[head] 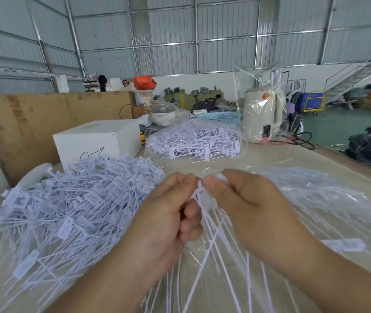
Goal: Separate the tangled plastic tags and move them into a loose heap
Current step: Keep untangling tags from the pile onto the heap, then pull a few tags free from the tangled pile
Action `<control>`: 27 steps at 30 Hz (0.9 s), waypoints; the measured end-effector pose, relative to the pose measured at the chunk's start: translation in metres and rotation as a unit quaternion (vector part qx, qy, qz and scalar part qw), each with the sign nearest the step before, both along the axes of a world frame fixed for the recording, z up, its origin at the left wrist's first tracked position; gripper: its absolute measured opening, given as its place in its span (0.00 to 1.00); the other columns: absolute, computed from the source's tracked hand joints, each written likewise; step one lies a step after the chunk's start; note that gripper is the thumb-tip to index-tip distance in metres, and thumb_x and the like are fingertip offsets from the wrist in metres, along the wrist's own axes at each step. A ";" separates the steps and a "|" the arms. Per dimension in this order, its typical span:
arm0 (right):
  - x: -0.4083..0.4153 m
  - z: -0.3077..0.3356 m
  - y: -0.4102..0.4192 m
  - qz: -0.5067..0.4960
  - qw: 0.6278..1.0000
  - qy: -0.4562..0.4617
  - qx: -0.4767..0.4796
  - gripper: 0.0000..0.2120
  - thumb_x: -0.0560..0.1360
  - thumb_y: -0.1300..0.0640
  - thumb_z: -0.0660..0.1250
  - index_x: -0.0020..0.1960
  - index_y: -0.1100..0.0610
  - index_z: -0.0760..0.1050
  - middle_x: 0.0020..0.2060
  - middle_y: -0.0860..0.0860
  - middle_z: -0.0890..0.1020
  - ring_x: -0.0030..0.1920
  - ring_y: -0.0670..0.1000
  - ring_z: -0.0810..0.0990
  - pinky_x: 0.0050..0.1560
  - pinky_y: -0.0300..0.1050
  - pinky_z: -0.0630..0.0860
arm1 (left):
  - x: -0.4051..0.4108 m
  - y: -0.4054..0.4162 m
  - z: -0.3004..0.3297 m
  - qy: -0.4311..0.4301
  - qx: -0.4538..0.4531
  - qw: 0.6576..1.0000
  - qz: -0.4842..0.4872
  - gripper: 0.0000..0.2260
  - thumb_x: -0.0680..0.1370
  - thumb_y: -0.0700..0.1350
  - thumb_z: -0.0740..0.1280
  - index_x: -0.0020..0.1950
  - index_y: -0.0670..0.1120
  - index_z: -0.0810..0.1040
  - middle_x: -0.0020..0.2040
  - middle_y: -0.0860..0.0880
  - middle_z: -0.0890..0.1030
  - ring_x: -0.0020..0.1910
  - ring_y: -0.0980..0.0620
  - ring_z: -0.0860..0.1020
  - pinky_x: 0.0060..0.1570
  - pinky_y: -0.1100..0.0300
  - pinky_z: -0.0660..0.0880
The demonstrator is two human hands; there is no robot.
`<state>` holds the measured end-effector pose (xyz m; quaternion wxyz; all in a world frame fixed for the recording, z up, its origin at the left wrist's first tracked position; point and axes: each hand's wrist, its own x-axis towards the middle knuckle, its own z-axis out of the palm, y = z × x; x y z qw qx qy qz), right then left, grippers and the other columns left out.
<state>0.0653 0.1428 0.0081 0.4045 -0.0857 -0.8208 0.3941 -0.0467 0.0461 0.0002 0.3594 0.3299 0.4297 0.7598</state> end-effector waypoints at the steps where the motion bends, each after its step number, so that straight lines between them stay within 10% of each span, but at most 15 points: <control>1: 0.001 0.001 0.002 0.000 1.000 0.022 -0.014 0.20 0.75 0.41 0.62 0.32 0.54 0.66 0.23 0.43 0.64 0.25 0.42 0.62 0.27 0.35 0.61 | -0.003 -0.001 0.000 -0.015 0.003 1.000 0.005 0.06 0.66 0.49 0.70 0.35 0.48 0.77 0.23 0.50 0.66 0.18 0.57 0.61 0.19 0.70 0.58; 5: 0.009 -0.002 0.012 0.091 0.994 -0.046 -0.028 0.08 0.76 0.40 0.59 0.52 0.41 0.69 0.26 0.43 0.69 0.26 0.45 0.65 0.27 0.38 0.65 | -0.013 -0.006 0.001 0.110 -0.054 0.992 0.029 0.11 0.70 0.54 0.67 0.45 0.50 0.82 0.23 0.48 0.70 0.18 0.54 0.62 0.23 0.67 0.58; 10: 0.005 -0.013 0.016 0.160 0.979 -0.116 0.040 0.32 0.78 0.44 0.56 0.76 0.37 0.41 0.41 0.44 0.83 0.50 0.48 0.82 0.61 0.52 0.73 | -0.006 -0.006 -0.004 0.211 -0.074 0.974 -0.045 0.12 0.77 0.60 0.63 0.56 0.60 0.81 0.25 0.46 0.76 0.19 0.54 0.64 0.23 0.65 0.62; 18: 0.004 -0.020 0.014 0.118 0.984 -0.108 0.077 0.42 0.75 0.43 0.62 0.72 0.30 0.32 0.45 0.36 0.79 0.37 0.45 0.81 0.44 0.48 0.78 | -0.008 -0.008 -0.001 0.222 -0.129 0.965 -0.060 0.17 0.76 0.60 0.64 0.44 0.45 0.76 0.27 0.44 0.79 0.21 0.52 0.68 0.23 0.66 0.64; 24: 0.007 -0.017 0.022 0.156 0.978 -0.141 0.016 0.38 0.71 0.38 0.68 0.73 0.29 0.49 0.49 0.43 0.79 0.43 0.55 0.83 0.50 0.61 0.78 | -0.012 -0.008 -0.002 0.215 -0.131 0.962 -0.103 0.10 0.74 0.54 0.66 0.33 0.53 0.76 0.25 0.44 0.76 0.18 0.55 0.66 0.23 0.67 0.61; 27: 0.015 -0.002 0.027 0.163 0.962 -0.216 0.036 0.12 0.74 0.40 0.66 0.54 0.42 0.78 0.39 0.47 0.84 0.42 0.53 0.83 0.49 0.55 0.77 | -0.021 -0.008 0.000 0.202 -0.118 0.971 -0.053 0.07 0.73 0.52 0.70 0.36 0.52 0.78 0.24 0.44 0.75 0.18 0.55 0.64 0.22 0.66 0.61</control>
